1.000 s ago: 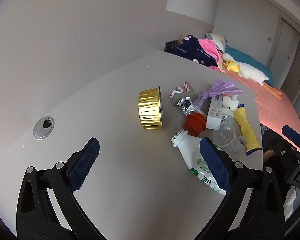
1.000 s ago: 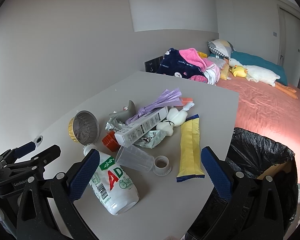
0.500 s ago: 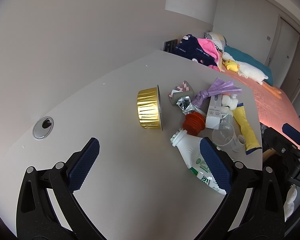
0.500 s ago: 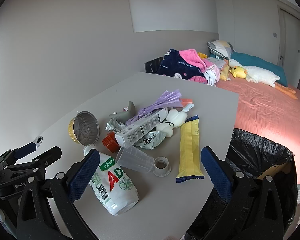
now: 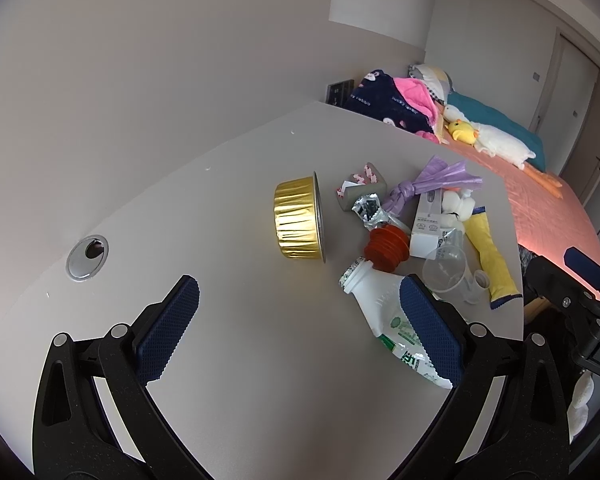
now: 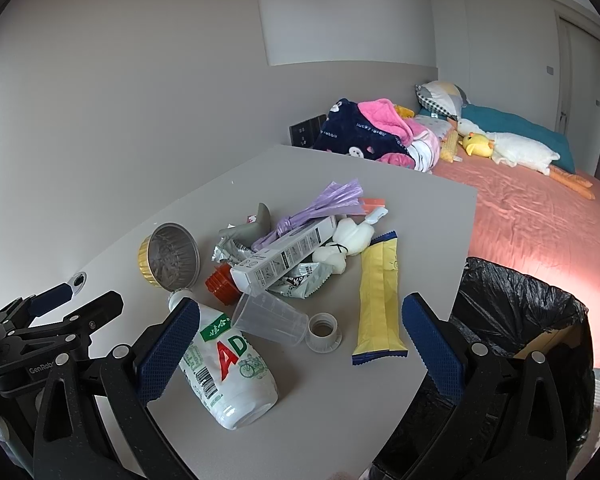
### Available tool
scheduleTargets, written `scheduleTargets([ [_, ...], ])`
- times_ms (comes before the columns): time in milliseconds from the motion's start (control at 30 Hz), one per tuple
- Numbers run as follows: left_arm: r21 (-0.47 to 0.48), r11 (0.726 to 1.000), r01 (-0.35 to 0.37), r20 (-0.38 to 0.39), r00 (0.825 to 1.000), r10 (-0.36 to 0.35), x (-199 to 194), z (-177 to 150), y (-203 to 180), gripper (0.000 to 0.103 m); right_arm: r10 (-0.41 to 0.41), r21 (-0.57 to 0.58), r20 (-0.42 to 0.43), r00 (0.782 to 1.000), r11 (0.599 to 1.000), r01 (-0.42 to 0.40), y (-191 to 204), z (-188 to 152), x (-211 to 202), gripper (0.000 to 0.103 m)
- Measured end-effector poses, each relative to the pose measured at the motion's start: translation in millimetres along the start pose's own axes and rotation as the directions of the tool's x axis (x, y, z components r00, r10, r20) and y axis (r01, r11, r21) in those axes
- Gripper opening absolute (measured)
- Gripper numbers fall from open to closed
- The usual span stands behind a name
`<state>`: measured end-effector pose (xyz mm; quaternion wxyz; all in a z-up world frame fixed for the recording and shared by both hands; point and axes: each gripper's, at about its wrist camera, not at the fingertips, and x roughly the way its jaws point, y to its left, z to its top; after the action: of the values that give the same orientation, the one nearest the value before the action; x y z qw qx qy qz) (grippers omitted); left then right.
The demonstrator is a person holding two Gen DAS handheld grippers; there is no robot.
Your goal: Collect trash
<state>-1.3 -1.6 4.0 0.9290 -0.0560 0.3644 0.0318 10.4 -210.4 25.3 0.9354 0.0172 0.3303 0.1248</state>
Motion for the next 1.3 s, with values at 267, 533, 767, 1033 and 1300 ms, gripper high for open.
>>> scheduleTargets([
  [267, 0.004, 1.0, 0.001, -0.001, 1.0, -0.001, -1, 0, -1, 0.097, 0.002, 0.002, -0.008, 1.0, 1.0, -0.002, -5, -3, -2, 0.101],
  [533, 0.008, 1.0, -0.009, -0.012, 1.0, 0.009, 5, 0, 1, 0.097, 0.014, -0.044, -0.048, 0.999, 0.999, -0.016, -6, -7, 8, 0.101],
  [767, 0.003, 1.0, -0.022, -0.027, 0.999, 0.022, 16, 4, 7, 0.097, 0.031, -0.062, -0.087, 0.996, 0.997, -0.036, -2, -9, 22, 0.101],
  [1033, 0.001, 0.999, -0.033, -0.038, 0.999, 0.033, 28, 12, 11, 0.097, 0.026, -0.134, -0.11, 0.994, 0.99, -0.041, 6, -6, 41, 0.101],
  [1300, 0.002, 0.999, -0.038, -0.055, 0.998, 0.038, 47, 23, 12, 0.097, -0.002, -0.245, -0.154, 0.988, 0.969, -0.036, 6, -7, 60, 0.094],
])
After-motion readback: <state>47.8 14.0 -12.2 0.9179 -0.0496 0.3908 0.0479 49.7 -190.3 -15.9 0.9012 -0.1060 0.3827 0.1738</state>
